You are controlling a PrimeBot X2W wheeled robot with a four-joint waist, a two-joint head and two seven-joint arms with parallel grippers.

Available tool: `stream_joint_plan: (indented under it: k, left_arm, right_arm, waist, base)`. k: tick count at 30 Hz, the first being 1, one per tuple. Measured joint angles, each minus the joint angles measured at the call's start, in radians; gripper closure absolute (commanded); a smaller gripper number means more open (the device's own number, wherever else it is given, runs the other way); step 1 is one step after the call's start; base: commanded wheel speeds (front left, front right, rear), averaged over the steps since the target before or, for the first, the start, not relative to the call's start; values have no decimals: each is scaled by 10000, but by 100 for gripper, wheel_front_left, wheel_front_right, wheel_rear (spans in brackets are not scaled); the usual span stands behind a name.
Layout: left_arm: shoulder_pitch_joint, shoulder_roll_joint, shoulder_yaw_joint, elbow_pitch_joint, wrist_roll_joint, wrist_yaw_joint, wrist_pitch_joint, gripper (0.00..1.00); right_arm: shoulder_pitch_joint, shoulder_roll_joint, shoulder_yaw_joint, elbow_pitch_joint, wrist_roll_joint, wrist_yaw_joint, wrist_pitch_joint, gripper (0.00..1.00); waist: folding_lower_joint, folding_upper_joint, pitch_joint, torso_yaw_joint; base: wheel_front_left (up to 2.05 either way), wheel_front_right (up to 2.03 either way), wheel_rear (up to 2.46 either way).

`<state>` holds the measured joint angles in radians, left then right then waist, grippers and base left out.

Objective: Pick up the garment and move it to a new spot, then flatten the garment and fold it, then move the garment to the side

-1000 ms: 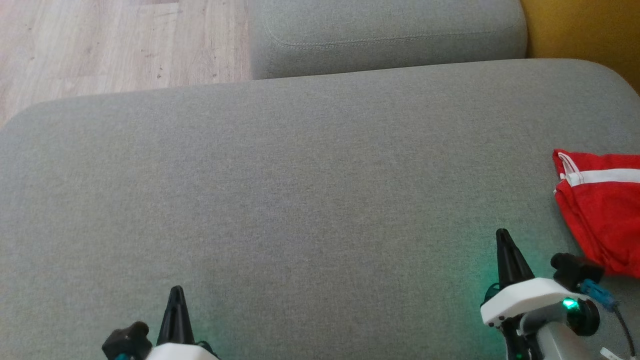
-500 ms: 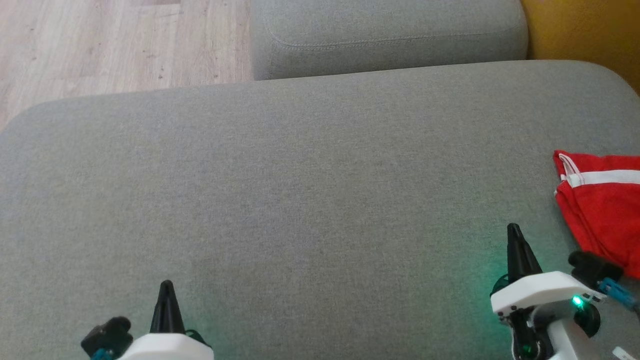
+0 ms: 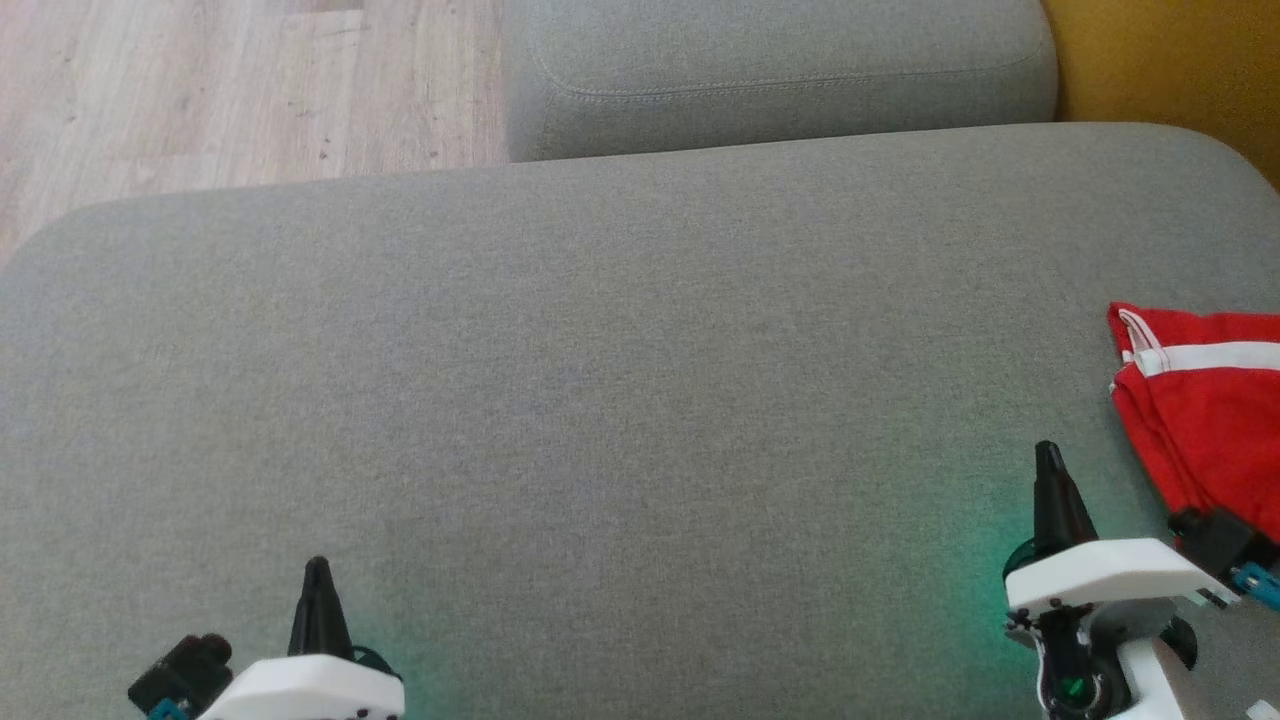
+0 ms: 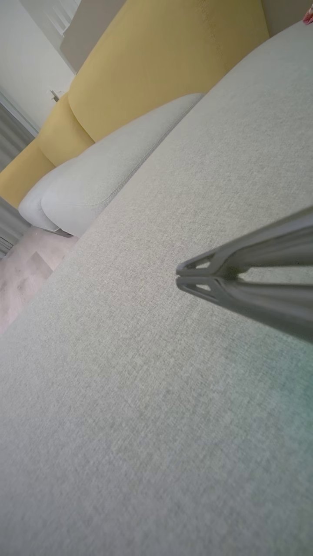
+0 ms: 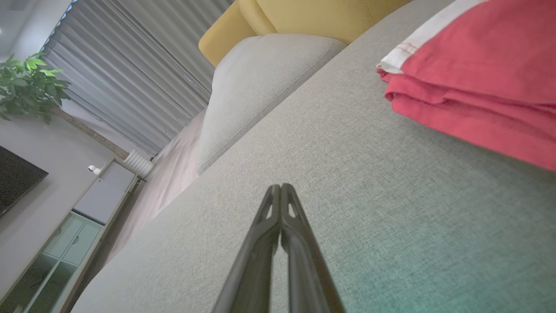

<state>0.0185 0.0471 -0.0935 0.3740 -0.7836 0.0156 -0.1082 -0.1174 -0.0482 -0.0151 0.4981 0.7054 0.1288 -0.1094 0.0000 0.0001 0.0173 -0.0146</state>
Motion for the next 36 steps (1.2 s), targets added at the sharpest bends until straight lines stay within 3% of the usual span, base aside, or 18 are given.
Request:
stream_joint_plan:
  k: [36]
  left_arm:
    - [-372,-12,817,-437,-3858,-688,1022,100]
  right_arm:
    - [75,4,-562,-999,4215,0,1030,100]
  waist:
    - [0,0,-68,70]
  base:
    - [0,0,0]
